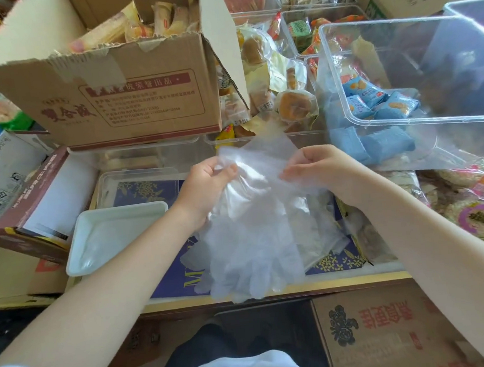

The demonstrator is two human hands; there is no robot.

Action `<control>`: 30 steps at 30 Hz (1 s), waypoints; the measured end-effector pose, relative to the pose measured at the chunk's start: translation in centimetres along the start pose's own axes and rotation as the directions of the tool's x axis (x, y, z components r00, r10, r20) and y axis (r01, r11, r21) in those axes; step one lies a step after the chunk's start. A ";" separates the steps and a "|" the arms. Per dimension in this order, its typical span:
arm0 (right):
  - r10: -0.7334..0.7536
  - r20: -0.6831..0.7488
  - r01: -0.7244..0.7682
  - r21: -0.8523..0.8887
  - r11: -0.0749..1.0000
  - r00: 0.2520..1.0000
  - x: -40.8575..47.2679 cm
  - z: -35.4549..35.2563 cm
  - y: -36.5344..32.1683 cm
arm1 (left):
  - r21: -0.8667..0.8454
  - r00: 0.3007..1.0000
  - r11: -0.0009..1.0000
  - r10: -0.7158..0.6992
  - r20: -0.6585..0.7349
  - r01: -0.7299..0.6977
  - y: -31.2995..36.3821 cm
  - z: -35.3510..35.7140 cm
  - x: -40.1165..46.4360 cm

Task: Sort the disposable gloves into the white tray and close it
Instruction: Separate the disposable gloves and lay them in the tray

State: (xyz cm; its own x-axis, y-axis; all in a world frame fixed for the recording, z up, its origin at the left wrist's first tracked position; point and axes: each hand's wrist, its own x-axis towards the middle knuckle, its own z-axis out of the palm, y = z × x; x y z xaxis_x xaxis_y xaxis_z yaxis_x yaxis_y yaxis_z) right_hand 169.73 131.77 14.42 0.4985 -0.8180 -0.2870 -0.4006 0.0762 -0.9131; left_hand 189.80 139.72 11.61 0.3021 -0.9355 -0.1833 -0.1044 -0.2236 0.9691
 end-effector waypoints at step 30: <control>0.337 0.143 -0.359 0.527 0.770 0.931 -0.4 6.1 0.2 | 0.395 0.843 0.848 0.471 -0.259 -0.353 -0.7 1.8 -0.4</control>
State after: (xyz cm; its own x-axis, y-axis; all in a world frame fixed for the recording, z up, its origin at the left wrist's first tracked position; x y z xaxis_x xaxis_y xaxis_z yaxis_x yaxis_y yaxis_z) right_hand 174.16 135.61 12.60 0.4386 -0.6544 -0.6159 -0.0830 0.6529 -0.7529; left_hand 188.05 139.81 10.68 0.4508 -0.8233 0.3448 -0.5694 0.0323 0.8214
